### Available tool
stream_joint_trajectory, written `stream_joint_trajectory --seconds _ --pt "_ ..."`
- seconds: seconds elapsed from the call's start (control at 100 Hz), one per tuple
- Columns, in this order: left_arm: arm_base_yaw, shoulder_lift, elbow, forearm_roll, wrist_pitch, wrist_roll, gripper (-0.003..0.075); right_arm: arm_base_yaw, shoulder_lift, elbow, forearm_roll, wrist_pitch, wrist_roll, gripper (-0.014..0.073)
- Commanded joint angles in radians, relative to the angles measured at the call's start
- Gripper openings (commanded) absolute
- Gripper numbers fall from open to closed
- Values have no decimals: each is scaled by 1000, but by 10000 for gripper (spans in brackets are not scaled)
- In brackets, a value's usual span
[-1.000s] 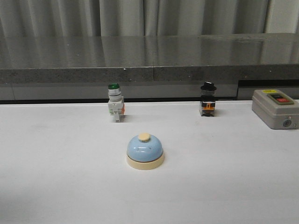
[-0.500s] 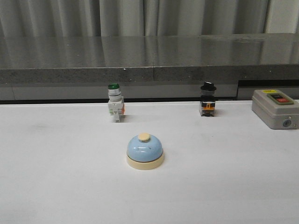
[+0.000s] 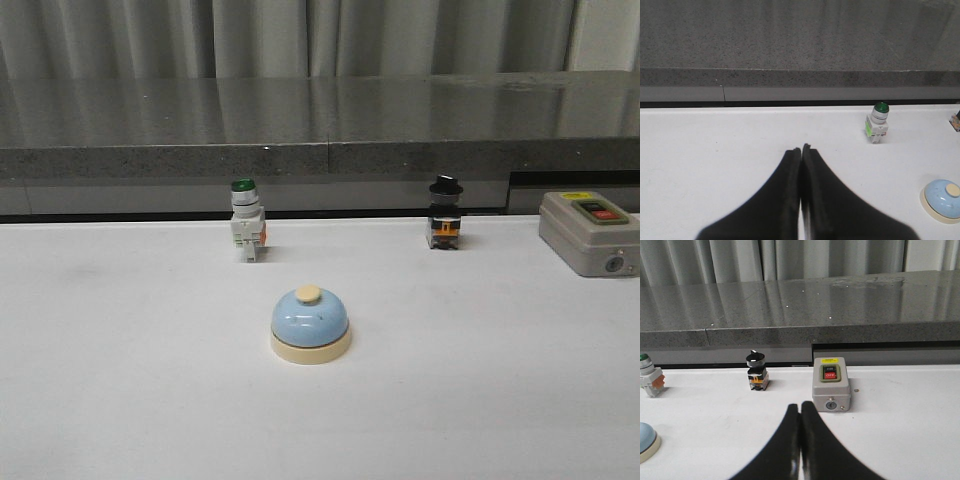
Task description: Place and press bell with both arms
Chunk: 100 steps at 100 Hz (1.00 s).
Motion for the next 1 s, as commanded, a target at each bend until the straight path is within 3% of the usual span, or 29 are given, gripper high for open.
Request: stream_joint_trajectory --seconds 0.0,0.39,0.63,0.99 --pt "3 5 -28 -7 -77 -8 -19 -6 -19 -15 0 -87 -2 -60" --pt "4 -45 8 79 -150 -8 -20 -6 -19 -15 0 -87 -2 -60" --pt "4 -249 206 115 -309 -8 -20 -6 -19 -15 0 -87 -2 -60" --pt "4 -548 483 136 -316 -8 -20 -6 -19 -15 0 -87 -2 -60"
